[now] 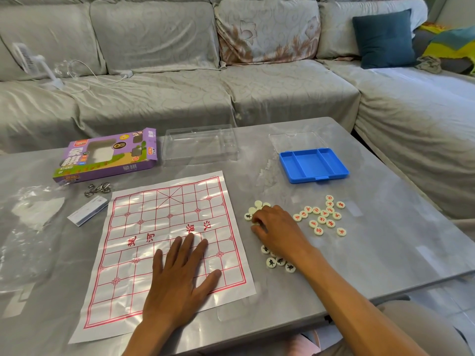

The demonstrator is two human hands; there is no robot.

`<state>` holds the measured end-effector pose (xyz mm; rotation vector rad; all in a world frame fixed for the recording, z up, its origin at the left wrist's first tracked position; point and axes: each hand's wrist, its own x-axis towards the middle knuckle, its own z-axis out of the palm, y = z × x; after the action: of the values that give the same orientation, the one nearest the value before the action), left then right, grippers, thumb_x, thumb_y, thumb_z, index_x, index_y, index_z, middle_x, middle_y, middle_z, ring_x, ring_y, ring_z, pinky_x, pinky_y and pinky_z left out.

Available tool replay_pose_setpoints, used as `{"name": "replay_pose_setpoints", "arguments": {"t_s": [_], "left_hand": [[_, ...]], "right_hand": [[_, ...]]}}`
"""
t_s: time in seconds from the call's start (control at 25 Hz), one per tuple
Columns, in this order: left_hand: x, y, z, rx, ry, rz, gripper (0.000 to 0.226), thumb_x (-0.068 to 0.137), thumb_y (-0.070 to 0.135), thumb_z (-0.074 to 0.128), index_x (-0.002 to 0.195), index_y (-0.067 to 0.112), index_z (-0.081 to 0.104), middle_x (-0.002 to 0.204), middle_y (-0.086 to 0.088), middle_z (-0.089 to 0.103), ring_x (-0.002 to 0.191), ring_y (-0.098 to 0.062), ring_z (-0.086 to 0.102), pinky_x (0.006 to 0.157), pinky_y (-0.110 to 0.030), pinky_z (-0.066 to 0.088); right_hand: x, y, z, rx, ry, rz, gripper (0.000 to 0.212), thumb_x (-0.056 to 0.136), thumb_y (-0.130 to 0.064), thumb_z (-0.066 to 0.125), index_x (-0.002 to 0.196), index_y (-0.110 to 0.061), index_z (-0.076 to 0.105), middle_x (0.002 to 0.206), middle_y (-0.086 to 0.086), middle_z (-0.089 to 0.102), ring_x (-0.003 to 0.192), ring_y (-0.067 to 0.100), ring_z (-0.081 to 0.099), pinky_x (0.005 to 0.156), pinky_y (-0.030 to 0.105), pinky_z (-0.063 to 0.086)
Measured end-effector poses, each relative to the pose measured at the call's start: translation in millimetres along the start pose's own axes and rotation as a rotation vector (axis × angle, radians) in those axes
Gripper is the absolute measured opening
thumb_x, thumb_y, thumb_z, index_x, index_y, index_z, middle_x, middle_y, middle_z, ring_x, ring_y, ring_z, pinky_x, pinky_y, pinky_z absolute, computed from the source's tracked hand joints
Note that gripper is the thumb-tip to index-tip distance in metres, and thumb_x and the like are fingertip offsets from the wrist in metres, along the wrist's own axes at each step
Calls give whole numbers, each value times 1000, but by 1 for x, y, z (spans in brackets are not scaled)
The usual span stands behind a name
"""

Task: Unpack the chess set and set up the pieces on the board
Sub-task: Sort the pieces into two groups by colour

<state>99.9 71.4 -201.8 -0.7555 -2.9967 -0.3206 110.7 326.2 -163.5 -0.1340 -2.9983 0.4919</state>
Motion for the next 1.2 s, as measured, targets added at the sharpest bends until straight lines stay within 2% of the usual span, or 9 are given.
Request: {"name": "replay_pose_setpoints", "arguments": {"t_s": [0.2,0.36,0.44,0.6,0.72,0.84,0.96,1.12,1.2], "left_hand": [[0,0,1,0,-5,2,80,80,84,2,148,44,18,158,10,0,146,-18,-2,117,-53,-4],[0,0,-1,-2,-3,2,82,79,84,0,148,45,17,158,10,-1,146,-18,-2,117,-53,-5],[0,0,-1,1,1,2,82,78,85,-1,148,45,16,158,11,-2,146,-18,-3,117,-53,-6],[0,-1,2,9,-2,5,78,82,83,6,148,44,20,158,9,2,146,-19,1,117,-54,-2],[0,-1,2,10,-1,8,78,82,82,6,148,44,20,158,9,2,146,-19,0,117,-54,-3],[0,0,0,6,2,2,80,80,84,2,148,44,17,158,10,-1,146,-19,-2,116,-53,-6],[0,1,0,1,3,-6,81,79,84,0,148,45,15,158,11,-4,146,-18,-5,116,-52,-8],[1,-1,1,12,6,4,80,79,84,1,148,45,15,158,11,-2,146,-18,-4,116,-52,-7],[1,-2,3,15,8,8,76,83,82,8,148,44,20,159,9,3,146,-19,2,116,-54,-2]], "right_hand": [[5,15,-3,252,80,224,27,96,-30,52,88,-14,72,86,2,69,81,17,60,75,39,50],[4,16,-8,128,51,198,22,97,-26,49,96,-18,70,98,-1,64,95,19,53,78,37,48],[3,17,-12,125,-6,186,19,95,-22,51,94,-21,70,100,-3,62,95,17,53,79,33,48],[2,18,-37,29,-268,254,14,87,-19,58,90,-27,69,99,-6,67,86,12,61,80,30,54],[3,4,-34,-13,-99,81,27,94,-26,50,120,-31,58,124,-4,58,108,16,53,92,32,47],[6,-13,-12,-65,-172,-45,42,99,-30,43,140,-33,39,139,-1,41,122,20,43,98,34,41],[10,-14,-15,-128,-158,14,29,95,-26,48,124,-27,56,129,1,49,110,19,49,90,31,45],[7,-7,-41,-109,-358,156,22,87,-12,52,101,-23,66,107,1,64,92,18,60,83,32,52],[8,-1,-41,-96,-224,177,24,88,-13,49,104,-24,63,110,0,63,94,18,59,82,33,51]]}}
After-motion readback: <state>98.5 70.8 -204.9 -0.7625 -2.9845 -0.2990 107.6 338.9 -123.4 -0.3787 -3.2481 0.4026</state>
